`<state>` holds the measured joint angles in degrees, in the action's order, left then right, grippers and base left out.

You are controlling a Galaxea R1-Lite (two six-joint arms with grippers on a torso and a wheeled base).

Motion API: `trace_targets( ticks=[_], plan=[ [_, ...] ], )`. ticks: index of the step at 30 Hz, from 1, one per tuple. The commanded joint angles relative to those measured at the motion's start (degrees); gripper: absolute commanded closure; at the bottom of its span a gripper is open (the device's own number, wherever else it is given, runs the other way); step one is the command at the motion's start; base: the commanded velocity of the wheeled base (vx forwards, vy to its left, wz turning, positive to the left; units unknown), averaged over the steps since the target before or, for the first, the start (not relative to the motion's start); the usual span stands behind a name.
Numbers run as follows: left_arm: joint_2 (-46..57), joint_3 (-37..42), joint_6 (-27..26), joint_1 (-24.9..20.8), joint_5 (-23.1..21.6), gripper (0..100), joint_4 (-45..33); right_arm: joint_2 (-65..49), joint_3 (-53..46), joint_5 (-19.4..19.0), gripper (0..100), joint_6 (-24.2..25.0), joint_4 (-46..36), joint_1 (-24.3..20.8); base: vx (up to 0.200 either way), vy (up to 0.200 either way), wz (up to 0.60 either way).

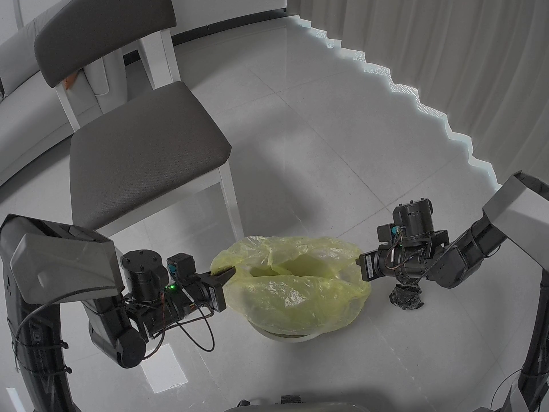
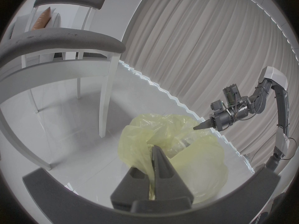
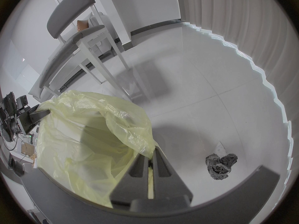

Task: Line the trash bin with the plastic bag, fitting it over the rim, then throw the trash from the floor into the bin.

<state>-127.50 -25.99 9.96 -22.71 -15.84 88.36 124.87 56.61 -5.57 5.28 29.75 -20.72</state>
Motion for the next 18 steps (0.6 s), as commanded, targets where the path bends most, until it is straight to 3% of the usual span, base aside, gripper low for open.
trace_targets(
  ticks=[1,13,18],
  plan=[
    [-2.4,-3.6,0.1,0.4,-0.1,100,-0.3,3.4,2.2,-0.2,100,0.0,1.2,0.2,0.0,0.0,0.0],
    [-8.3,-11.2,0.2,2.1,0.5,100,-3.7,12.8,14.2,-1.7,100,0.0,0.0,0.6,0.0,0.0,0.0],
    [-10.0,-8.0,0.2,2.6,0.5,100,-3.0,14.2,14.9,-1.7,100,-0.4,-2.5,1.7,0.0,0.0,0.0]
  ],
)
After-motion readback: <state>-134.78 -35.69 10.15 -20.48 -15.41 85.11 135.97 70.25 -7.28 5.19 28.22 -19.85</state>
